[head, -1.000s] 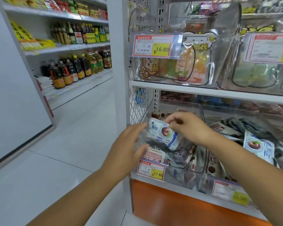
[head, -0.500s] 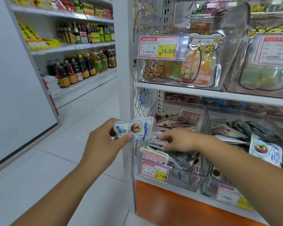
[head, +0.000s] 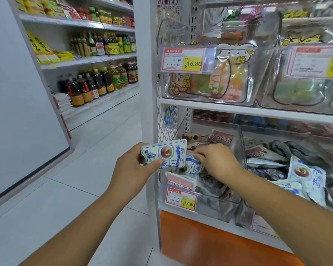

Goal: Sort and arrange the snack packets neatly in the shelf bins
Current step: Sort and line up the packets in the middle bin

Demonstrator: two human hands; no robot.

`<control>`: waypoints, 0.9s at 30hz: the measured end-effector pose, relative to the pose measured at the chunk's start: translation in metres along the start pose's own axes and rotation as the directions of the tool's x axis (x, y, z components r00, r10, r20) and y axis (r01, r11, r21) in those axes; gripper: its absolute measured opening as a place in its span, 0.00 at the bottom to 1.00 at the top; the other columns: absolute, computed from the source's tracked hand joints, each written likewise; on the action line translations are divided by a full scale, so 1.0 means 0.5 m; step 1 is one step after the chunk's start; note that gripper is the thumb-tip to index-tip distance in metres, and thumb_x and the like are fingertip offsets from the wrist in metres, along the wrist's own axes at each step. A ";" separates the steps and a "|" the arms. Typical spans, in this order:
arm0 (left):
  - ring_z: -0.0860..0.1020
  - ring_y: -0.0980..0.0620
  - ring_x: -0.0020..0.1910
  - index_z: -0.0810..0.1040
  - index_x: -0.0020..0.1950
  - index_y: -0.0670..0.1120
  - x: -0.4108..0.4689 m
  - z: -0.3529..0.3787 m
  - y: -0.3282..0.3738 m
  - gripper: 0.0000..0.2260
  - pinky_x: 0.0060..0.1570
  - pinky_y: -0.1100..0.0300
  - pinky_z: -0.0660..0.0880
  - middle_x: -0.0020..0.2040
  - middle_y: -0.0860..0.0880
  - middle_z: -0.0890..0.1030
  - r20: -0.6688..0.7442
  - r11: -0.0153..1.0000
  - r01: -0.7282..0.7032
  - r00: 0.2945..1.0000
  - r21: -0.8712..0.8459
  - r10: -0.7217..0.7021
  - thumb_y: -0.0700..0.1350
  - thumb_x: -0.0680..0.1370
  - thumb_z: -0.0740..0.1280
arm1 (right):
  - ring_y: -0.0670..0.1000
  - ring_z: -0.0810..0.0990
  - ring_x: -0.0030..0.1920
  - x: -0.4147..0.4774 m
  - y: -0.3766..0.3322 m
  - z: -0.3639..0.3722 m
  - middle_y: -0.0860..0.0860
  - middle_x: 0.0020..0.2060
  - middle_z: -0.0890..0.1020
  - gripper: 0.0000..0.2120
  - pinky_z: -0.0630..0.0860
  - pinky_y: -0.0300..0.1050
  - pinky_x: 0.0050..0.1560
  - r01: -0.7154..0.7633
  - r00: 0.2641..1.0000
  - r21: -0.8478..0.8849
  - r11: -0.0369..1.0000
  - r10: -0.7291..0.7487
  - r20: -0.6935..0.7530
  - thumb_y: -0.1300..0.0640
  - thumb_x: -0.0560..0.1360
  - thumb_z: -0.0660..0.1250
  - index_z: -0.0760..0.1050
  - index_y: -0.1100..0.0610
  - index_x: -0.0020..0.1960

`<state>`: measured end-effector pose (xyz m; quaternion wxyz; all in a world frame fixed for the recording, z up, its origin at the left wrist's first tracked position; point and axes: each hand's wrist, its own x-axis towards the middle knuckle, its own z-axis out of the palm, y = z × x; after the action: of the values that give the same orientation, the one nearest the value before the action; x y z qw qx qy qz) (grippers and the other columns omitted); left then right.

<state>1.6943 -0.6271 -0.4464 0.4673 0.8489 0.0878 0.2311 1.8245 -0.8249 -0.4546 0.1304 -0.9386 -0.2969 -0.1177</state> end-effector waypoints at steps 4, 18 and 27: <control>0.80 0.62 0.44 0.79 0.53 0.54 0.003 0.022 0.015 0.11 0.39 0.68 0.75 0.45 0.59 0.83 -0.001 0.998 0.000 1.000 -0.058 0.000 0.46 0.72 0.74 | 0.52 0.79 0.41 -0.043 0.024 -0.065 0.49 0.40 0.83 0.07 0.71 0.43 0.39 -0.085 0.977 0.179 0.980 0.117 -0.176 0.52 0.80 0.61 0.77 0.51 0.50; 0.80 0.66 0.40 0.79 0.49 0.55 -0.018 0.261 0.204 0.10 0.36 0.73 0.74 0.43 0.61 0.83 0.299 0.935 -0.004 0.947 -0.353 0.118 0.44 0.72 0.74 | 0.56 0.85 0.44 -0.239 0.135 -0.175 0.53 0.51 0.83 0.09 0.82 0.59 0.47 -0.276 0.901 0.906 0.320 0.415 0.128 0.51 0.78 0.64 0.72 0.54 0.56; 0.74 0.62 0.56 0.75 0.63 0.58 0.033 0.264 0.163 0.18 0.59 0.61 0.71 0.58 0.59 0.75 0.370 0.951 -0.294 0.897 0.091 0.242 0.54 0.74 0.71 | 0.54 0.74 0.38 -0.212 0.272 -0.162 0.56 0.41 0.77 0.18 0.67 0.46 0.36 -0.586 0.737 0.309 0.749 0.651 -0.182 0.50 0.76 0.69 0.69 0.61 0.57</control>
<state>1.7658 -0.7650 -0.4336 0.3763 0.9120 -0.0991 0.1297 1.8084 -1.0136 -0.4343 0.3110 -0.9354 0.0441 -0.1625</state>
